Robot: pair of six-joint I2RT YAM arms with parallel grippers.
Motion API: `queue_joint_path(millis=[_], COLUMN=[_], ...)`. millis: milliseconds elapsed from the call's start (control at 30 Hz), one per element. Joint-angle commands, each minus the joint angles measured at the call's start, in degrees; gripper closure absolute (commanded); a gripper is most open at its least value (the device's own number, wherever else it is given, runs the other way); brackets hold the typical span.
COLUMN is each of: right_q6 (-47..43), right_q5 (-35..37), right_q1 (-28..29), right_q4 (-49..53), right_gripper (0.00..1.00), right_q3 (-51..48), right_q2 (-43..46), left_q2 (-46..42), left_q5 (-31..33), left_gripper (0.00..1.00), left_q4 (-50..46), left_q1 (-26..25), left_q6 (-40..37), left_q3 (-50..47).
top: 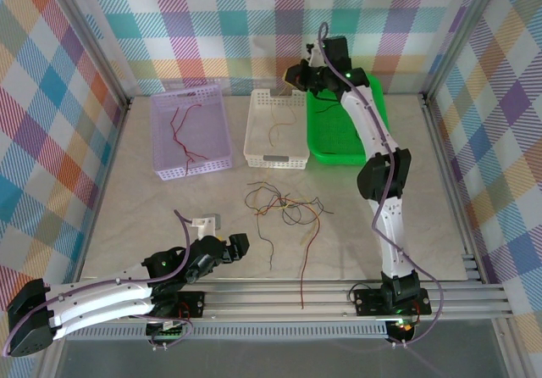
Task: Untangle the cables
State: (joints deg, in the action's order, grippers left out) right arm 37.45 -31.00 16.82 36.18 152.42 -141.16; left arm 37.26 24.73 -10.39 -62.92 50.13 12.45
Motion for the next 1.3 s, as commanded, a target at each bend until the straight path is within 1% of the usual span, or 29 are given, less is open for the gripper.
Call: queue_joint_path(millis=[0, 133, 267, 400, 633, 800, 867, 1067, 1200, 1267], right_q6=[7.11, 4.39, -1.37, -6.03, -11.13, -16.54, -17.65, -17.54, -18.46, -19.03], right_q5=[-4.2, -1.12, 2.12, 5.5, 10.41, 15.47, 17.75, 20.39, 22.53, 23.21], right_q1=[-1.59, -1.7, -1.03, 0.46, 2.61, 5.85, 6.85, 7.65, 7.79, 7.88], right_q4=[-4.77, -3.32, 0.02, 1.25, 4.64, 7.13, 8.49, 11.93, 15.07, 16.88], right_gripper=[1.0, 1.0, 1.0, 1.0, 1.0, 1.0, 1.0, 1.0, 0.86, 0.81], right_q3=[1.05, 1.93, 0.07, -4.02, -4.89, -7.44, -7.88, -7.47, -5.5, -3.99], right_q2=[-0.95, -2.51, -3.33, -3.81, -6.08, -6.4, -6.74, -7.33, -7.61, -7.79], left_q2=[-0.95, -2.15, -3.19, -3.24, -3.33, -3.92, -3.9, -4.51, -5.51, -6.04], left_q5=[1.3, 1.69, 2.15, 2.4, 2.4, 2.41, 2.44, 2.05, 1.98, 2.04], left_gripper=[0.12, 0.12, 0.12, 0.12, 0.12, 0.12, 0.11, 0.12, 0.12, 0.12], left_q4=[0.7, 0.05, -0.42, -0.07, -0.5, -0.16, -0.24, -0.75, -1.42, -1.72], left_q1=[-0.7, -0.71, -0.72, -0.72, -0.68, -0.72, -0.72, -0.71, -0.71, -0.72], left_q6=[0.21, 0.41, 0.43, 0.45, 0.5, 0.63, 0.56, 0.66, 0.84, 0.85], left_q3=[-1.22, -1.98, -2.43, -2.74, -2.87, -3.36, -3.31, -3.22, -3.39, -3.39])
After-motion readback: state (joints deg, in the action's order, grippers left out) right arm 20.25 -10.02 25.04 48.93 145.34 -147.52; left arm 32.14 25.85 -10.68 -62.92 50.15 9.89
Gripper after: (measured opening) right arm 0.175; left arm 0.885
